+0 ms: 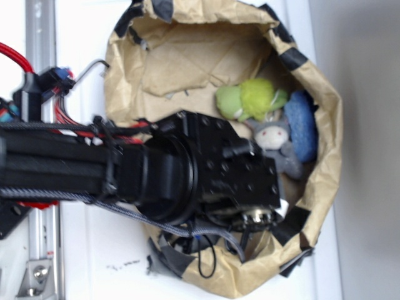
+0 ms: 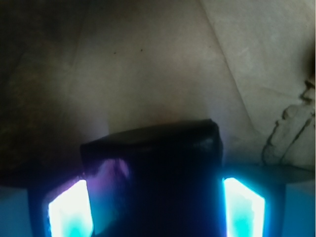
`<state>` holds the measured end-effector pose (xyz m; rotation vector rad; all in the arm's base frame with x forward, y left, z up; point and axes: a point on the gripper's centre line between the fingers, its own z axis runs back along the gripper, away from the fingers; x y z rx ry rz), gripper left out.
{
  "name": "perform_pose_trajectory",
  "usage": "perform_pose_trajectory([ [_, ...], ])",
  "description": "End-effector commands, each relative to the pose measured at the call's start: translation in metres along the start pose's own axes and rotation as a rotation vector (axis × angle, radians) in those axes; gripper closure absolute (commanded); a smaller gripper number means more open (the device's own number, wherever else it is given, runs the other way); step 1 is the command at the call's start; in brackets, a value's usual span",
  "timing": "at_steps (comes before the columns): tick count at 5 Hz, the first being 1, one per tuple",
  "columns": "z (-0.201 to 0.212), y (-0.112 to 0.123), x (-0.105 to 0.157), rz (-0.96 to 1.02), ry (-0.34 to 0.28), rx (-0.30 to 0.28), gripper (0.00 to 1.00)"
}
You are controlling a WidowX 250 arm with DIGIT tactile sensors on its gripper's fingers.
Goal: Grab the black box.
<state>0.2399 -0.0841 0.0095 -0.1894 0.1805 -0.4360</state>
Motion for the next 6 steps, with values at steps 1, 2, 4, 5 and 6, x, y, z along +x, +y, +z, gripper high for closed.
perform_pose_trajectory([
  [1,0.012,0.007,-0.012,0.019,-0.083,0.062,1.0],
  [2,0.036,0.019,-0.019,0.071,-0.136,0.064,1.0],
  [4,0.117,0.058,-0.054,0.474,-0.392,0.218,1.0],
  [5,0.144,0.055,-0.062,0.56,-0.394,0.165,1.0],
  [6,0.152,0.046,-0.057,0.583,-0.363,0.139,1.0],
])
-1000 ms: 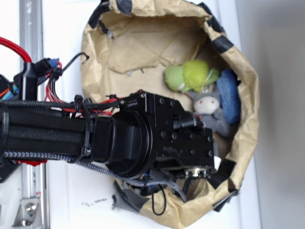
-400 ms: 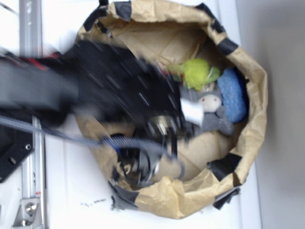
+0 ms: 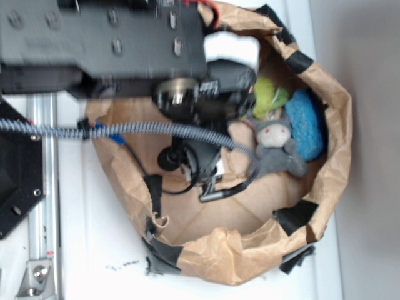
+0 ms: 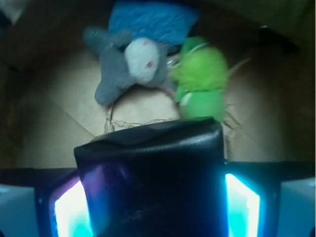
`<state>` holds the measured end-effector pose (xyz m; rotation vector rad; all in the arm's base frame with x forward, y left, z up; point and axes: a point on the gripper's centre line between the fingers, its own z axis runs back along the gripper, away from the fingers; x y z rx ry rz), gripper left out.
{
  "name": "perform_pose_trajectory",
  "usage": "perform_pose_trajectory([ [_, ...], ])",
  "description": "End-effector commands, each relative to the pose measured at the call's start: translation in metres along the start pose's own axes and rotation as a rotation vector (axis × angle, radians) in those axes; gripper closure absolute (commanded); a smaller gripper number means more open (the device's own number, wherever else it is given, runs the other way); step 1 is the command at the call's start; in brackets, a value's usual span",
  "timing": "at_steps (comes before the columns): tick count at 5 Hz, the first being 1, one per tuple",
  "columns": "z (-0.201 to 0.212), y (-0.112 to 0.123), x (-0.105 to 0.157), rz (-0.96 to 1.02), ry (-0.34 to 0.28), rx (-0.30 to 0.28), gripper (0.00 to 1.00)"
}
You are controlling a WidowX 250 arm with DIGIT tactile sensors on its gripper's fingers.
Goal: Grab the black box.
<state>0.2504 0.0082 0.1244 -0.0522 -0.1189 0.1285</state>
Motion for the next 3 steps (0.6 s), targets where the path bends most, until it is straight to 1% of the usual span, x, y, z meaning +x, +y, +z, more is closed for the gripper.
perform_pose_trajectory([
  [1,0.04,-0.007,0.001,0.066,-0.021,-0.045,1.0],
  [2,0.039,-0.003,0.009,0.079,-0.032,-0.046,1.0],
  [3,0.035,0.0,0.014,0.092,-0.044,-0.023,1.0],
])
